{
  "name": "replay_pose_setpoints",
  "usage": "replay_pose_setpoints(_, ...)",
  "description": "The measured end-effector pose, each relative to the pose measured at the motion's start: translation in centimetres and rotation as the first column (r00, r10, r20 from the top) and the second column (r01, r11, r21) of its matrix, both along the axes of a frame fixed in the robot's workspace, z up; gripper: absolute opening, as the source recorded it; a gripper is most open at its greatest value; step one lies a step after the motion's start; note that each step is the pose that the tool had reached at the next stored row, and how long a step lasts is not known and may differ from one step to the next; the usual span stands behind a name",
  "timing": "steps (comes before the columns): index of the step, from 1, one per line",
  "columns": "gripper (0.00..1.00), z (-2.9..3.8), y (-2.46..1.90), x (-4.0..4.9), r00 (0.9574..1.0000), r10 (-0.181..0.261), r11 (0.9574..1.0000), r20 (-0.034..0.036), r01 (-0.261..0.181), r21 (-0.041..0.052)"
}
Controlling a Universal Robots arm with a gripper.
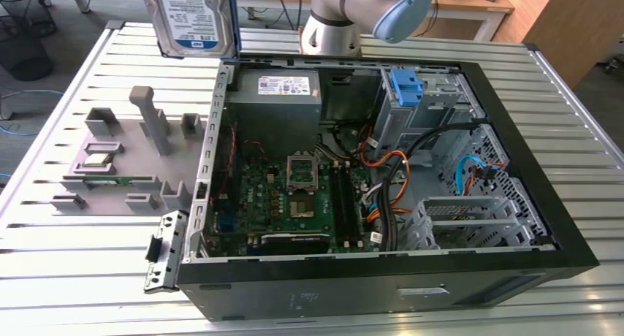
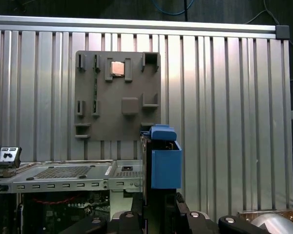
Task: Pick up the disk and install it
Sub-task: 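Pick up the disk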
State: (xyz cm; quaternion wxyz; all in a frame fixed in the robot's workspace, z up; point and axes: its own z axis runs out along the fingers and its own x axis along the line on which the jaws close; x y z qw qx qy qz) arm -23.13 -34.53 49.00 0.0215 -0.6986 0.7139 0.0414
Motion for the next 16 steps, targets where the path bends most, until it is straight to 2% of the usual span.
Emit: replay_pose_setpoints(16,0.35,0.0,-0.01,0.33,1.0,0.0,1.0,0.0,0.0,0.0)
